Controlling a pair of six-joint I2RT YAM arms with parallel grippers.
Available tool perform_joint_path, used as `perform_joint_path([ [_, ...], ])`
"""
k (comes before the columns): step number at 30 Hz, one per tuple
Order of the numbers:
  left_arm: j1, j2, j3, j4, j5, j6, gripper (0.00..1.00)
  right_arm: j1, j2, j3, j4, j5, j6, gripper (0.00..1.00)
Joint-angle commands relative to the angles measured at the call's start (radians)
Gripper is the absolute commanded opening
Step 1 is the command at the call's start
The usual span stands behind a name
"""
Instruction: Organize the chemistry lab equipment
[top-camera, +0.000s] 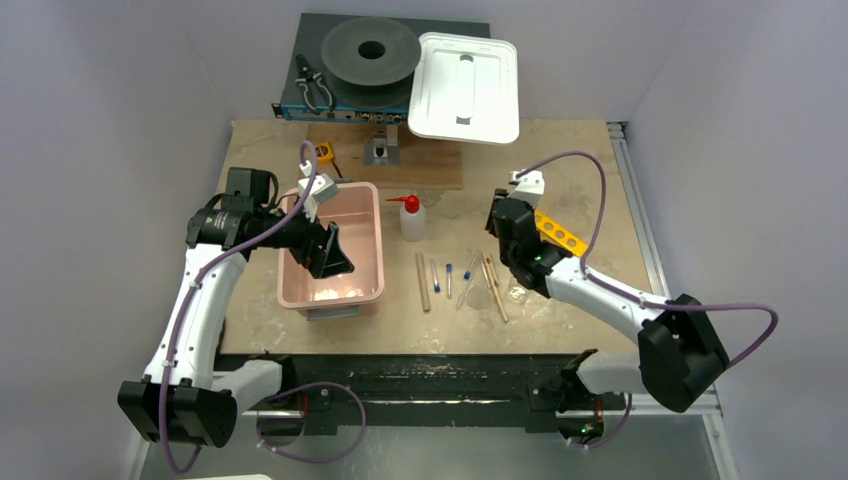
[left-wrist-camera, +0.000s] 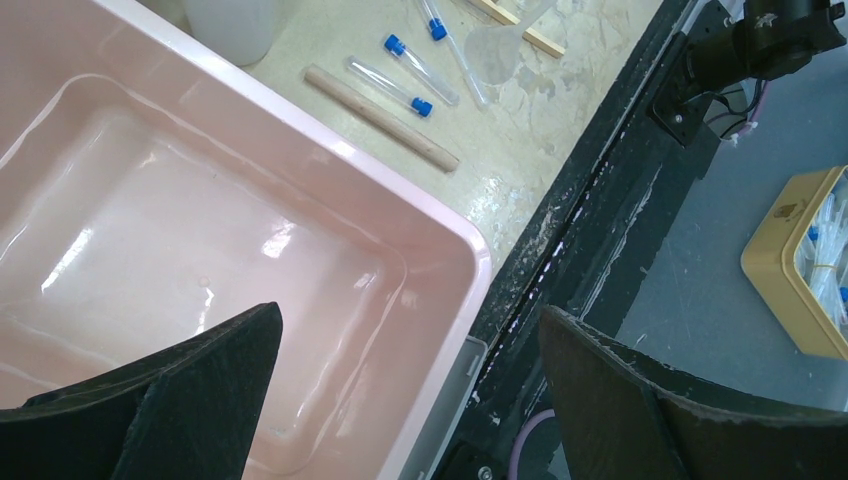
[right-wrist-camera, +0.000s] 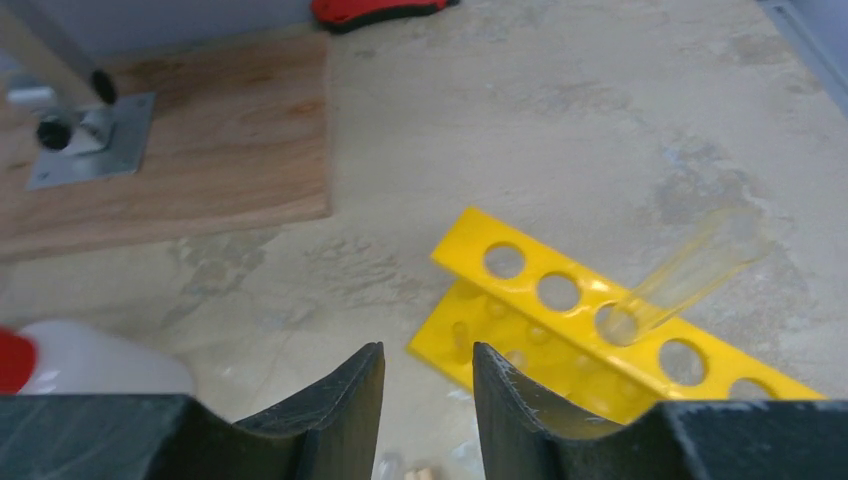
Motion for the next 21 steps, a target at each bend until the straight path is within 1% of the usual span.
perform_joint_path([
  [1,0.005,-0.011,-0.006,0.016,0.004,0.012,1.0,0.121,0.0,0.063,-0.167,0.01,0.092,0.35],
  [3,0.005,-0.01,-0.007,0.016,0.0,0.014,1.0,0.16,0.002,0.048,-0.236,-0.003,0.159,0.3],
  [5,0.005,-0.012,-0.004,0.011,-0.002,0.015,1.0,0.178,-0.003,0.019,-0.281,-0.034,0.23,0.3],
  [7,0.005,-0.011,0.0,0.007,-0.006,0.015,1.0,0.184,-0.015,-0.025,-0.271,-0.084,0.267,0.31],
  [11,0.005,-0.011,0.004,0.0,-0.011,0.017,1.0,0.189,-0.015,-0.07,-0.26,-0.129,0.304,0.27],
  [14,0.005,-0.011,0.004,0.001,-0.013,0.019,1.0,0.188,0.02,-0.054,-0.266,-0.136,0.308,0.25],
  [21,0.005,0.005,-0.016,0.039,-0.015,0.02,1.0,0.187,0.15,0.053,-0.319,-0.201,0.306,0.24],
])
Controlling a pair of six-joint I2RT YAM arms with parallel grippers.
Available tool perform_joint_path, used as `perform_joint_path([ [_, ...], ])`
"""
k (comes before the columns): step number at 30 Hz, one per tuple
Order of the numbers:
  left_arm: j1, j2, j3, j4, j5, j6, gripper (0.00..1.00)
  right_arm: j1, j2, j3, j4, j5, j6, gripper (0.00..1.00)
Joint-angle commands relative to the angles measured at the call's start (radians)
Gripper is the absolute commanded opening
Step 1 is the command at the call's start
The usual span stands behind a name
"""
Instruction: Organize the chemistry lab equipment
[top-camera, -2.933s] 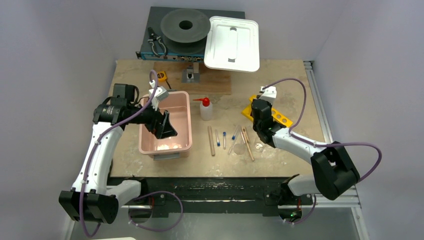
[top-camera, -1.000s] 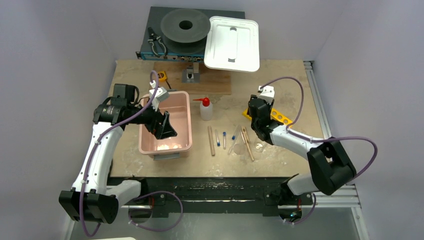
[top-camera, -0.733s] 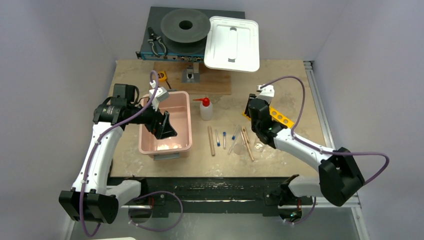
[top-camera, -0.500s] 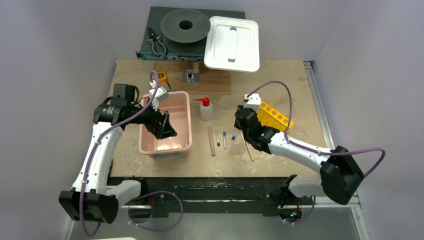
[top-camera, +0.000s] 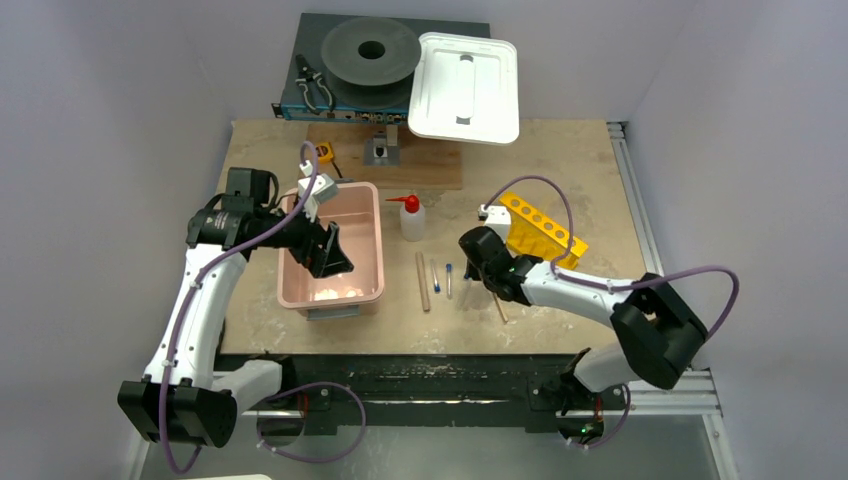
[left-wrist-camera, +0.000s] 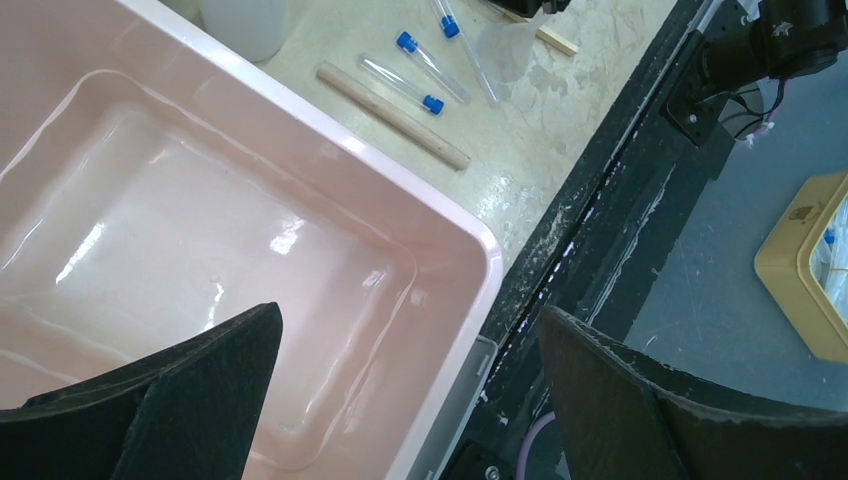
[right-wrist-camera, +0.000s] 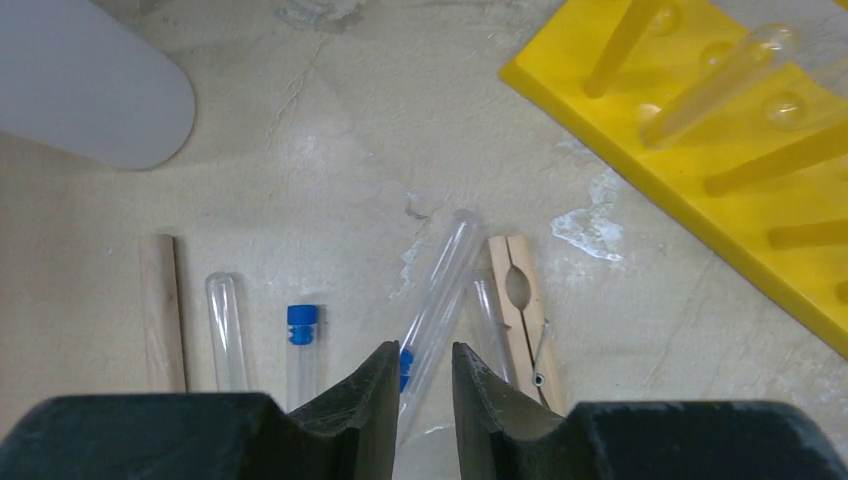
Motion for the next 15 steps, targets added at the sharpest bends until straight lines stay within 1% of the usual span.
perform_joint_path([
  [1,0.005,0.013,-0.016,0.042,0.009,0.02,1.0,0.0,0.07,0.096,-0.037,-0.04,0.032,0.23],
  [5,0.005,0.045,-0.007,0.057,0.009,0.03,1.0,-0.016,0.115,0.128,-0.066,-0.07,0.056,0.21],
  [15,0.006,0.108,0.009,0.088,0.004,0.092,1.0,-0.021,0.25,0.24,-0.129,-0.102,0.042,0.21],
])
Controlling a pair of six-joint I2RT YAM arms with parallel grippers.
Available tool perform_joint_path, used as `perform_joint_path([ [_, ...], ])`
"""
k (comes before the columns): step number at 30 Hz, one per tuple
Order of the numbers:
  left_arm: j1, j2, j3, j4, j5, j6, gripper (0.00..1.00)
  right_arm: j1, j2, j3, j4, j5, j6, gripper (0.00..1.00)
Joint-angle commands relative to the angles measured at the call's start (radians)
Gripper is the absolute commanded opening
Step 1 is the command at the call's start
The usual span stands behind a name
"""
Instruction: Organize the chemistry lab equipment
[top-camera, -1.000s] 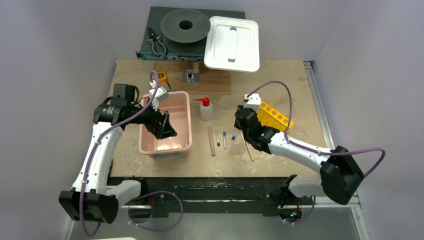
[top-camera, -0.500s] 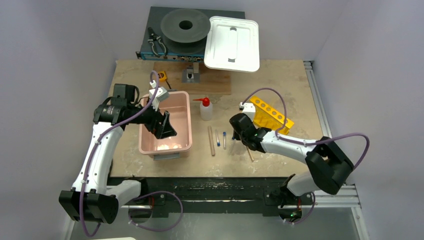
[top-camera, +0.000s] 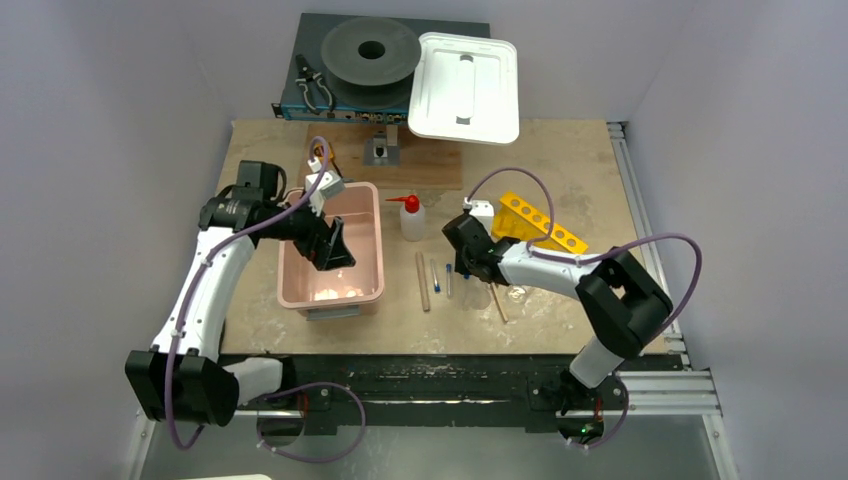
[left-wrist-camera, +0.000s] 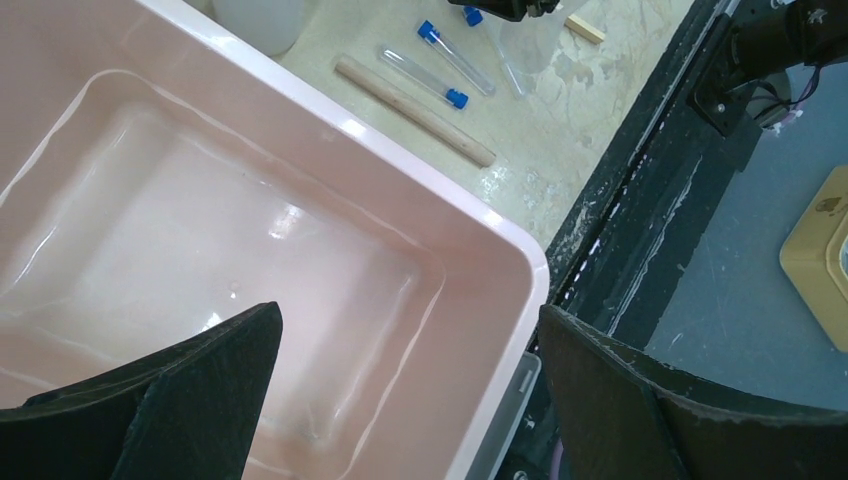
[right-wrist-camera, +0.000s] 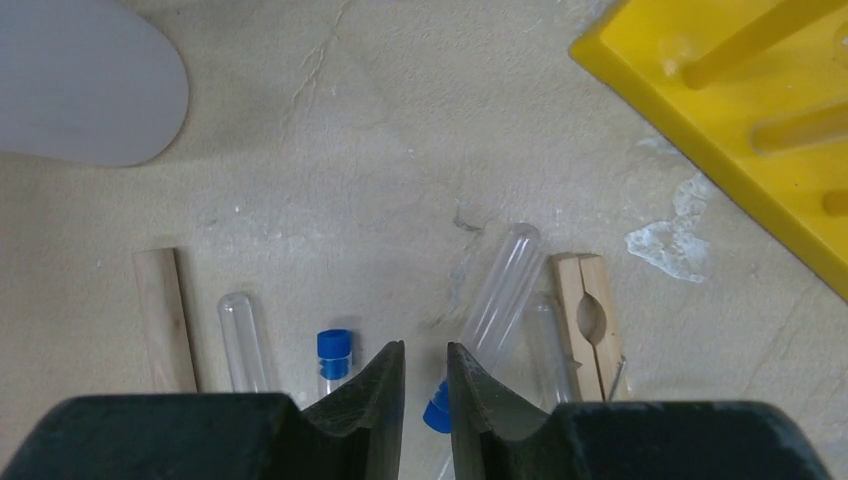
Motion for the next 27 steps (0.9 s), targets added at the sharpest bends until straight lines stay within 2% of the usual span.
perform_joint_path([
  [1,0.006,0.027,0.022,0.042,0.011,0.053,1.0,-0.001,0.046,0.061,-0.032,-0.014,0.012,0.21],
  [11,0.009,0.054,0.044,0.069,0.021,0.045,1.0,0.001,0.076,0.1,0.016,-0.068,-0.033,0.21],
  [18,0.014,0.067,0.049,0.084,0.018,0.031,1.0,-0.01,-0.043,0.105,-0.037,-0.046,-0.061,0.26],
  [27,0.014,0.079,0.046,0.088,0.03,0.025,1.0,-0.033,-0.19,-0.066,-0.109,-0.016,-0.009,0.15],
])
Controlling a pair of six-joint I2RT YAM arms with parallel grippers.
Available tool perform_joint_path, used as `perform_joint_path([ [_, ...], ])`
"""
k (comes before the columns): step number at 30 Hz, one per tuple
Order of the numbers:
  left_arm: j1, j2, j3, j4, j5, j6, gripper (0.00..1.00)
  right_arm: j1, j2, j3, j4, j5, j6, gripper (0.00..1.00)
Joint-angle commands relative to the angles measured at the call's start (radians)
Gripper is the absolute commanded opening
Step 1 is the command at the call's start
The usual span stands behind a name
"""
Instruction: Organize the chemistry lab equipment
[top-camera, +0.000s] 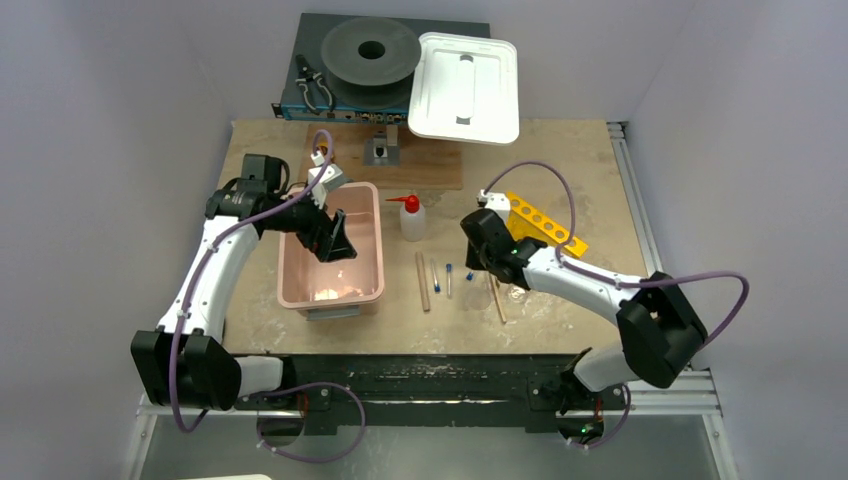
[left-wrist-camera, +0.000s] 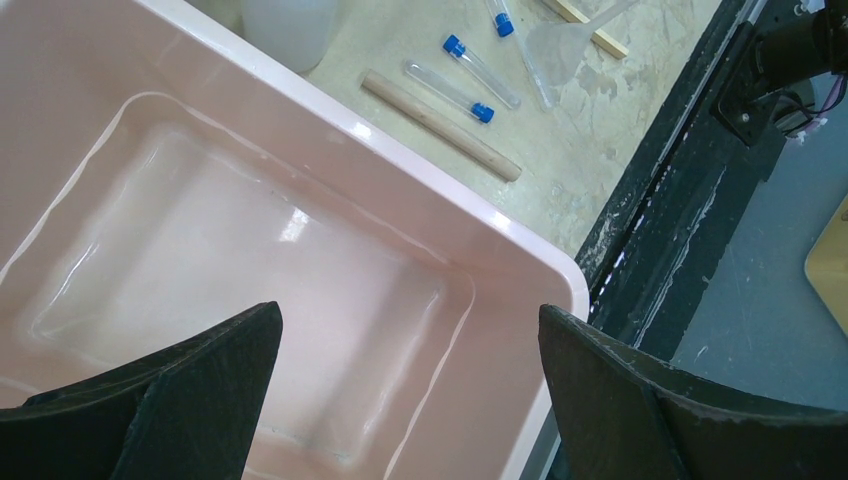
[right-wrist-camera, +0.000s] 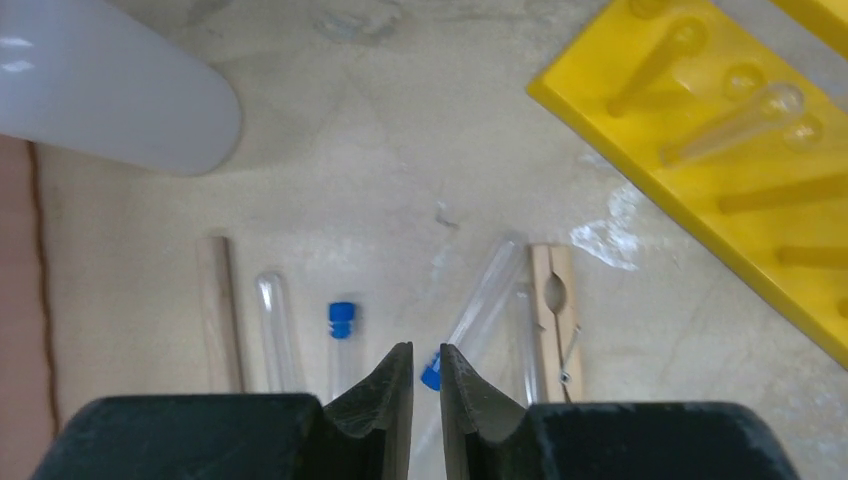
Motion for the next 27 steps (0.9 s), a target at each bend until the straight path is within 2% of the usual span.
perform_joint_path([
  [1,0.007,-0.002,0.031,0.027,0.03,0.004,1.0,-0.005,-0.043,-0.087,-0.052,0.02,0.037,0.14],
  [11,0.007,-0.009,0.026,0.022,0.018,0.002,1.0,0.016,-0.045,-0.162,0.005,-0.066,0.101,0.12],
  [20,0.007,-0.015,0.031,0.022,0.005,0.001,1.0,0.113,0.033,-0.066,0.024,-0.099,0.119,0.1],
  [27,0.007,-0.007,0.04,0.015,0.001,0.004,1.0,0.115,-0.005,-0.015,-0.037,-0.079,0.106,0.1],
])
